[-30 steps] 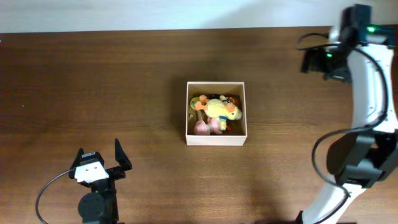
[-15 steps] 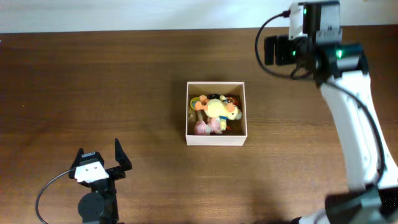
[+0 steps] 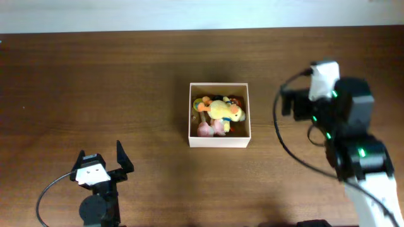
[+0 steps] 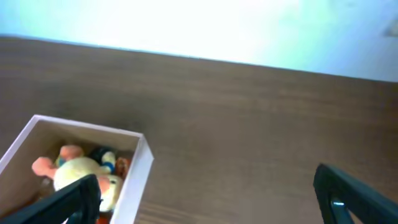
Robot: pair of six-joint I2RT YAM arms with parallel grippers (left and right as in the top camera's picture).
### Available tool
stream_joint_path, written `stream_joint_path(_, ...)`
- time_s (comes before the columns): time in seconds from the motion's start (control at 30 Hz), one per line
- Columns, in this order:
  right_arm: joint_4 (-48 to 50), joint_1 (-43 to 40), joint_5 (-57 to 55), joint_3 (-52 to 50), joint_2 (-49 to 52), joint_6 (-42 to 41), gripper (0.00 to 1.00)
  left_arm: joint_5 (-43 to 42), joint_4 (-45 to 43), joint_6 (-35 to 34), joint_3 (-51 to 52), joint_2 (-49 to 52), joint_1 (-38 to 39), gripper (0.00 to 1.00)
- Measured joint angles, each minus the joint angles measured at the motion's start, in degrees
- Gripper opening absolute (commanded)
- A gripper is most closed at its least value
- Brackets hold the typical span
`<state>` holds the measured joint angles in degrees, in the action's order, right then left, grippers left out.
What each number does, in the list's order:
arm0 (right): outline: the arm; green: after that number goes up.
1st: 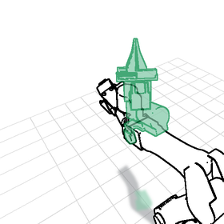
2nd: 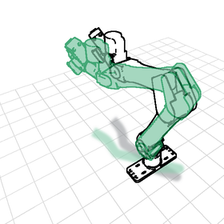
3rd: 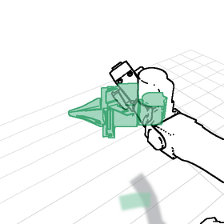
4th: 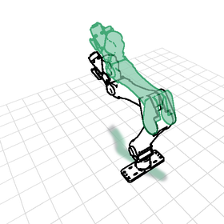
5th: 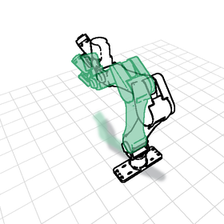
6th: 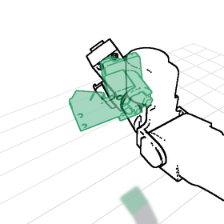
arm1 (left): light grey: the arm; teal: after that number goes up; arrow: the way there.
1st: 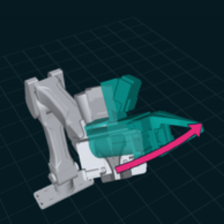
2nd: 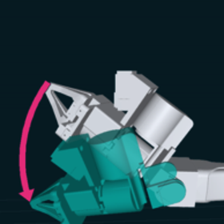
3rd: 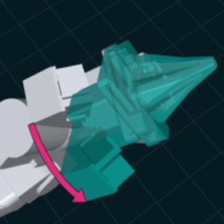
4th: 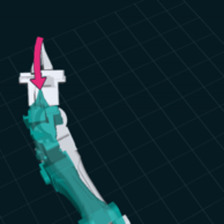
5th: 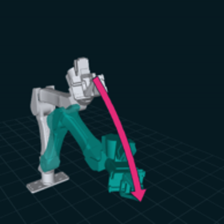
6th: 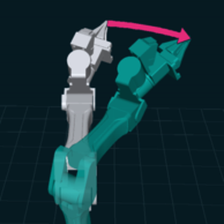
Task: Pack container
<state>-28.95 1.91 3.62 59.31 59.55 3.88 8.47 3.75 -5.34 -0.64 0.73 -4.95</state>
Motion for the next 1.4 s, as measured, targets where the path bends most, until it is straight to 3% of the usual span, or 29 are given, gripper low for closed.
stream_joint_path(0.4,19.7,-3.7,5.2,-31.5,-27.3,0.2,0.98,-0.1,0.0,0.0,0.0,0.0,0.0,0.99)
stream_joint_path(0.67,22.6,-3.0,5.6,-47.4,-44.6,0.4,0.99,-0.1,0.0,0.0,0.0,0.0,0.0,0.99)
stream_joint_path(1.03,23.2,-2.6,5.6,-56.7,-54.2,0.5,0.99,-0.1,0.0,0.0,0.0,0.0,0.0,0.99)
stream_joint_path(1.4,23.3,-2.6,3.8,-57.6,-55.1,0.5,0.99,-0.1,0.0,0.0,0.0,0.0,0.0,0.99)
